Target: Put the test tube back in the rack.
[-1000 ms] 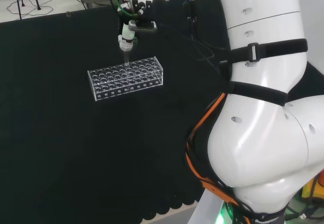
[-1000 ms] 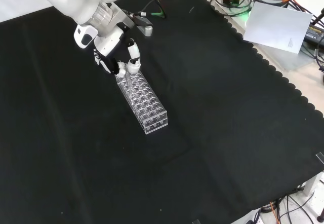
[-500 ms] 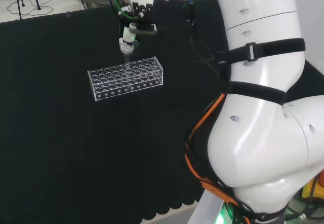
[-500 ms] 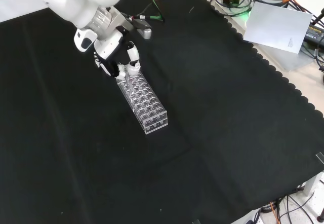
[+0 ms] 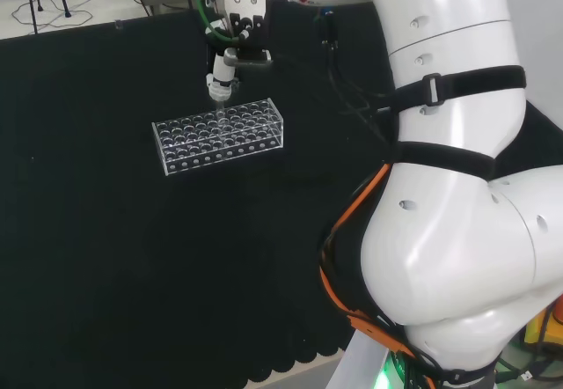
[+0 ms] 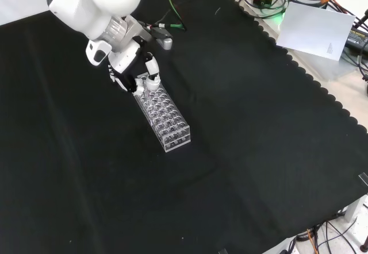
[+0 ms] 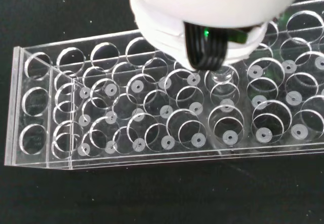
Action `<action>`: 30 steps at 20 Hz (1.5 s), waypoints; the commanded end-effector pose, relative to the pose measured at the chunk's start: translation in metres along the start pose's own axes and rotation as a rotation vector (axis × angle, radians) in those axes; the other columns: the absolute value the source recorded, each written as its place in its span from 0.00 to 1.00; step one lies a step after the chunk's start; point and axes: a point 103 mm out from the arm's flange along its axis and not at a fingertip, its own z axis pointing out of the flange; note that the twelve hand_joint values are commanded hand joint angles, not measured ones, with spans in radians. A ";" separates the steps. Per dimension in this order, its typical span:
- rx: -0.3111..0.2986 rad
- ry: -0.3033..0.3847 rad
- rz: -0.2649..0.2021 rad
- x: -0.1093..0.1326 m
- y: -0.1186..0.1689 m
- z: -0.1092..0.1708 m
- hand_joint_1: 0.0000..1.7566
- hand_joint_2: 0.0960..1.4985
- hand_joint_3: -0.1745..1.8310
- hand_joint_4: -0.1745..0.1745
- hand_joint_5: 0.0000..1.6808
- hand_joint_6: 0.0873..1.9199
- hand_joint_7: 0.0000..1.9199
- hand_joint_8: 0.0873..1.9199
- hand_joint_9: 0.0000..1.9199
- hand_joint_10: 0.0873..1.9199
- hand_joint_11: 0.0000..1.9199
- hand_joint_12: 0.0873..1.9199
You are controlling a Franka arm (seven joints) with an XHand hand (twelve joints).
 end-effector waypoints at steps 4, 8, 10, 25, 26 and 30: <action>0.010 0.002 -0.008 0.002 0.006 0.010 0.82 0.32 0.47 0.00 0.81 0.23 0.74 0.33 0.79 0.00 0.43 0.61; 0.020 0.018 -0.014 0.000 0.006 0.009 0.82 0.32 0.47 0.00 0.81 0.23 0.74 0.33 0.79 0.00 0.43 0.61; 0.070 0.054 -0.031 -0.002 0.006 0.010 0.82 0.36 0.42 0.00 0.80 0.22 0.74 0.30 0.77 0.00 0.40 0.62; 0.024 0.099 -0.083 -0.008 -0.017 -0.009 0.63 0.26 0.42 0.34 0.34 0.42 0.32 0.53 0.37 0.48 0.07 0.79; 0.011 0.099 -0.089 -0.008 -0.022 -0.013 0.63 0.26 0.42 0.35 0.33 0.42 0.31 0.53 0.37 0.48 0.07 0.79; -0.033 0.087 -0.115 -0.006 -0.040 -0.031 0.63 0.26 0.43 0.35 0.32 0.42 0.31 0.53 0.36 0.48 0.06 0.79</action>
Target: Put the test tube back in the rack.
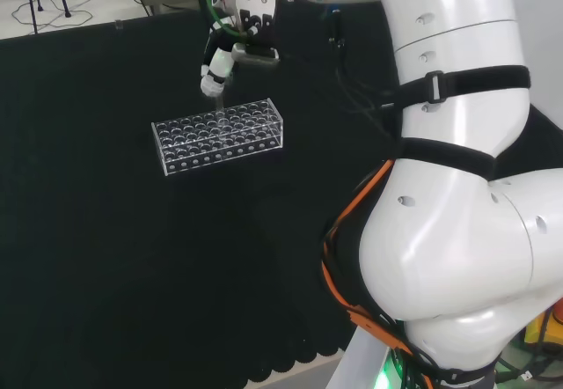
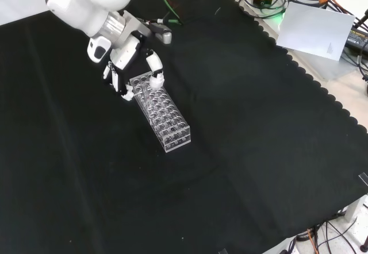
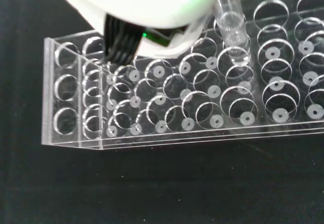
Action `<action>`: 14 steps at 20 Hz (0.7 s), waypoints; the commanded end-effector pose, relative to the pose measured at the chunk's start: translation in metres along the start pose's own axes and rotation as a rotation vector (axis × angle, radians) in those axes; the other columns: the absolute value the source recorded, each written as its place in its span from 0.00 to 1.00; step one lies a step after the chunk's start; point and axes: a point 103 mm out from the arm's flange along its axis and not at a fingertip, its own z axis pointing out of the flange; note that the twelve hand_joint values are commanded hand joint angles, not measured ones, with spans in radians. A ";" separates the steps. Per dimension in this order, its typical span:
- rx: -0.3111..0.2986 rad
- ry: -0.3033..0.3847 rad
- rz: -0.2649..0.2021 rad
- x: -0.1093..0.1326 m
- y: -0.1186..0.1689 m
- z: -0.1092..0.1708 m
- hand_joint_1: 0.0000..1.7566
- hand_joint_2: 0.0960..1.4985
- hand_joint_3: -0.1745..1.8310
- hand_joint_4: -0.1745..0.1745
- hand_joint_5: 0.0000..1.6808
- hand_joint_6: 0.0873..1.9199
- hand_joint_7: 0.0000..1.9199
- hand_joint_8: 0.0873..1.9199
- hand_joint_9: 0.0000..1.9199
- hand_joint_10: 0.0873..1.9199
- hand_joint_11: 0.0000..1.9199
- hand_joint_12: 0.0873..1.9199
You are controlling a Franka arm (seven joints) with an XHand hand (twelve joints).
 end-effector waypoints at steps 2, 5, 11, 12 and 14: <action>-0.095 -0.004 -0.060 0.007 -0.038 -0.033 0.63 0.26 0.43 0.35 0.32 0.42 0.30 0.53 0.36 0.48 0.06 0.79; -0.139 -0.003 -0.082 0.011 -0.055 -0.048 0.63 0.26 0.43 0.36 0.31 0.42 0.30 0.53 0.36 0.48 0.05 0.79; -0.207 -0.013 -0.124 0.017 -0.091 -0.070 0.62 0.26 0.43 0.36 0.31 0.41 0.29 0.53 0.36 0.47 0.05 0.80; -0.216 -0.017 -0.129 0.018 -0.096 -0.073 0.62 0.26 0.43 0.36 0.31 0.41 0.29 0.53 0.36 0.47 0.05 0.80; -0.230 -0.017 -0.131 0.018 -0.108 -0.076 0.62 0.26 0.43 0.36 0.31 0.41 0.29 0.53 0.36 0.47 0.05 0.80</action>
